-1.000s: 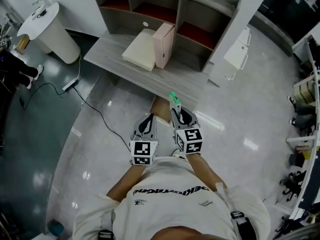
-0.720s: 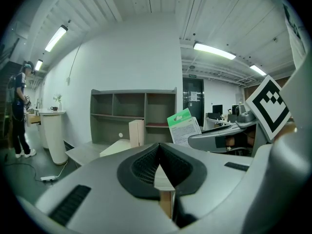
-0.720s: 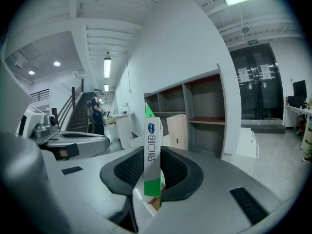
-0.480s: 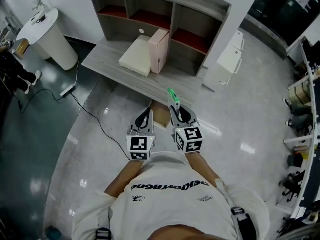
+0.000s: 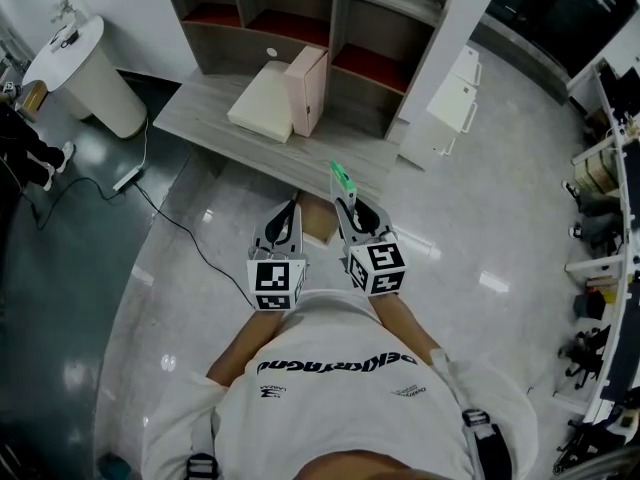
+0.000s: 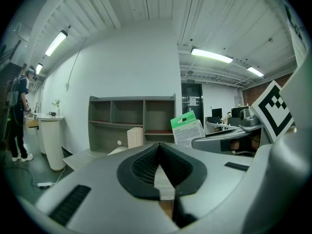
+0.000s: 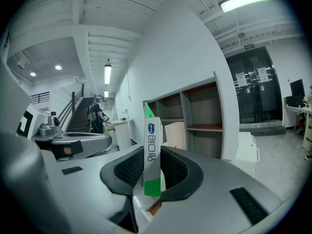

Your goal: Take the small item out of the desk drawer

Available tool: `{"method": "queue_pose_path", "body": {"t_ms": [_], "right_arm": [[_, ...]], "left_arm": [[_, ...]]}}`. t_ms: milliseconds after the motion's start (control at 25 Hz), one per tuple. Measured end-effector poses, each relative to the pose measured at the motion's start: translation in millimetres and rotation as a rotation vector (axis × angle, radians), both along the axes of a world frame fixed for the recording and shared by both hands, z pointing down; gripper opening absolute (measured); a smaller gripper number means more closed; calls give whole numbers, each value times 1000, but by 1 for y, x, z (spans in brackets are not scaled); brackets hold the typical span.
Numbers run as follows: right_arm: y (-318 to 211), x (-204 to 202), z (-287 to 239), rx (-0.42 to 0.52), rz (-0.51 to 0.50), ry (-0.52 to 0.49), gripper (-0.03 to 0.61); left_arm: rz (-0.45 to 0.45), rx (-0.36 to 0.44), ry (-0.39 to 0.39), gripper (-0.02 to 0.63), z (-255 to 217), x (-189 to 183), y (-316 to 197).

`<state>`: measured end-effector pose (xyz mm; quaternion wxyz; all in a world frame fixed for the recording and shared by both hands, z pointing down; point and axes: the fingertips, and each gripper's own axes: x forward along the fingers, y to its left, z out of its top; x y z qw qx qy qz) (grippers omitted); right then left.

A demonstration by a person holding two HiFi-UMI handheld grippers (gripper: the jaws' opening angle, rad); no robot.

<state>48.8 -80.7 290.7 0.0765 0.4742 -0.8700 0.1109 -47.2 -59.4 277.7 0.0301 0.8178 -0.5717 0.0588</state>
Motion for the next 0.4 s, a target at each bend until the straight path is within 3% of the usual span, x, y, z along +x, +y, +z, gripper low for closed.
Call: {"method": "queue_pose_path", "body": {"t_ms": [400], "right_arm": [[0,3,-2,12,15,-3,121]], "left_arm": [[14,3,-5,17,3,3,0]]}}
